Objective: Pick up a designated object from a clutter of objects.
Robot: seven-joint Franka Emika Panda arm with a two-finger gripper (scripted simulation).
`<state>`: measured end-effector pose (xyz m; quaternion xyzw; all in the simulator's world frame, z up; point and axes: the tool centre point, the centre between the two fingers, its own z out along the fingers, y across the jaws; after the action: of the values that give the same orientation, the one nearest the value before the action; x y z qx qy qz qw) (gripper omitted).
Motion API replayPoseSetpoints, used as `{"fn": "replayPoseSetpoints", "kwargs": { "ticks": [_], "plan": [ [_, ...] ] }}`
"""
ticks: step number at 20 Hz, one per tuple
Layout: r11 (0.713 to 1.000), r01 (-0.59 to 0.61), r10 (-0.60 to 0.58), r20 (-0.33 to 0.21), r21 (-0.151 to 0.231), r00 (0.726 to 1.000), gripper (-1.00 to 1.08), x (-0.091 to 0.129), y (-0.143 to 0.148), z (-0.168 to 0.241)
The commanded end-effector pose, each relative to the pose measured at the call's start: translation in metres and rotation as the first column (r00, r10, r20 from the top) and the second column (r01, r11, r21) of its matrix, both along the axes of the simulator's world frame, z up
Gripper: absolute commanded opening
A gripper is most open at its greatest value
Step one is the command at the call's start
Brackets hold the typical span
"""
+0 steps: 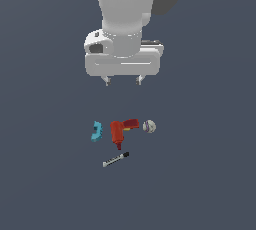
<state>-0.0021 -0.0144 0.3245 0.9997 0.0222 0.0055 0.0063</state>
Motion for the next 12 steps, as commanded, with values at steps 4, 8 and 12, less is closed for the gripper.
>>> {"fn": "replayPoseSetpoints", "kwargs": {
  "ticks": [4,8,12],
  "plan": [
    [0.999,-0.033,0.033,-0.001,-0.003,0.999,1.0,0.002,0.003,-0.006],
    [0.996,-0.089,0.089,-0.003,-0.006,0.996,1.0,0.004,0.007,-0.015],
    [0.986,-0.168,0.168,-0.006,-0.011,0.986,1.0,0.008,0.012,-0.029]
  ]
}}
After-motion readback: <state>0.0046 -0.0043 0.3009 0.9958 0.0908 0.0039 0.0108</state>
